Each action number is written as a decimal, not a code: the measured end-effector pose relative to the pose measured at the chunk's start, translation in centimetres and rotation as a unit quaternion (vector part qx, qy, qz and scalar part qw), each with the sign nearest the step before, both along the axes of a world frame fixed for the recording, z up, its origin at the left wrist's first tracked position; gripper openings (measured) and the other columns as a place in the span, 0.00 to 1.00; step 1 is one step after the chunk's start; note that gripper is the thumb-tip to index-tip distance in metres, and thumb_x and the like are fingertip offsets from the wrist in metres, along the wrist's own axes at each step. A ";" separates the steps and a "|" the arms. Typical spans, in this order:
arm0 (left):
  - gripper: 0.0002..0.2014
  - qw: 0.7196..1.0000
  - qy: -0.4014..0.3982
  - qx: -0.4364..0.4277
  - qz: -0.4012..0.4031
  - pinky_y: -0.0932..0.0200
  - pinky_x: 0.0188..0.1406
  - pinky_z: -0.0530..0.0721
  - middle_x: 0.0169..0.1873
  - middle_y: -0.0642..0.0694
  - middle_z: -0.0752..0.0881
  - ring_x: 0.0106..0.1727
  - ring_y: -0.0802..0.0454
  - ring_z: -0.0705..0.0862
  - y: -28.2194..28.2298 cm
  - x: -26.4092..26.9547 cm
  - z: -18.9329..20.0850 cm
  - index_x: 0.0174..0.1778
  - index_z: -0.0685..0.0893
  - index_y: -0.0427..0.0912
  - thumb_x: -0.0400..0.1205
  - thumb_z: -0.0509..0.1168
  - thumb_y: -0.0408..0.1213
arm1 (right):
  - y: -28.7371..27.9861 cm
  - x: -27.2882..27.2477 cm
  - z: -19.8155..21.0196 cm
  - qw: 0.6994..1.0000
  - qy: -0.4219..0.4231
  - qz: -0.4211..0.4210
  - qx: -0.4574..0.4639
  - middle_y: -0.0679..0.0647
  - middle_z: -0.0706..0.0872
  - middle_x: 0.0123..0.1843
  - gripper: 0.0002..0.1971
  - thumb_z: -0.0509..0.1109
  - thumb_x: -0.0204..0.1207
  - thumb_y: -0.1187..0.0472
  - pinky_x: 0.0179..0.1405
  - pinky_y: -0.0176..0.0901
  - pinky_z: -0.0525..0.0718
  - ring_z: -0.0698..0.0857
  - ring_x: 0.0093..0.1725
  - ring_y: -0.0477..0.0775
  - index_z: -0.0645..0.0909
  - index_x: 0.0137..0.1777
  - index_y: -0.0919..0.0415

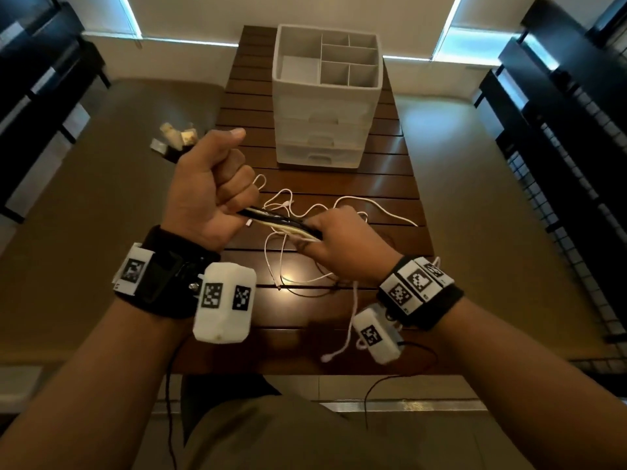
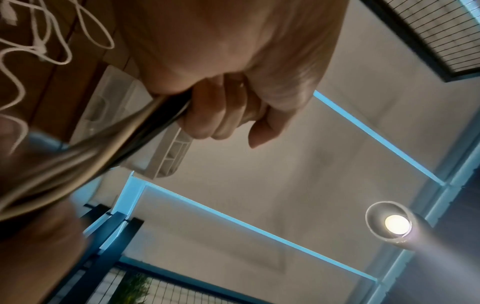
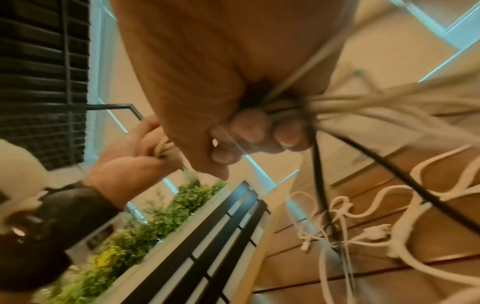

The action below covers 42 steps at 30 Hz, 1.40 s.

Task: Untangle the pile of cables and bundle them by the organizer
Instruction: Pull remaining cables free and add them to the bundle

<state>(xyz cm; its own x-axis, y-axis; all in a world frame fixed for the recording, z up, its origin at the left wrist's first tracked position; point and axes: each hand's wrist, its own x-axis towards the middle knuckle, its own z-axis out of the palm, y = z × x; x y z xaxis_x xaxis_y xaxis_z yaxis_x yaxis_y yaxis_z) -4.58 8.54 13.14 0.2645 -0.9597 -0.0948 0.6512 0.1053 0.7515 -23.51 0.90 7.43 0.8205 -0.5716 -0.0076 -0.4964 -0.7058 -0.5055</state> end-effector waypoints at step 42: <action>0.29 0.990 0.038 0.013 -0.136 0.68 0.13 0.54 0.19 0.57 0.66 0.16 0.62 0.58 -2.5 -2.1 -4.7 0.46 0.84 0.47 0.68 0.76 0.71 | -3.0 3.8 6.4 0.975 -0.211 -0.043 0.060 0.51 0.80 0.67 0.23 0.74 0.84 0.54 0.68 0.46 0.84 0.82 0.65 0.45 0.79 0.78 0.49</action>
<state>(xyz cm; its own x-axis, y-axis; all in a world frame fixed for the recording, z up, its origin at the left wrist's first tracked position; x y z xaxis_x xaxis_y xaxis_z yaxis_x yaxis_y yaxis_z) -6.66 6.00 8.48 -0.0122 -0.9915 -0.1293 0.7072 -0.1000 0.6999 -19.74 -2.09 13.83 0.7144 -0.6541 0.2486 -0.2809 -0.5935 -0.7542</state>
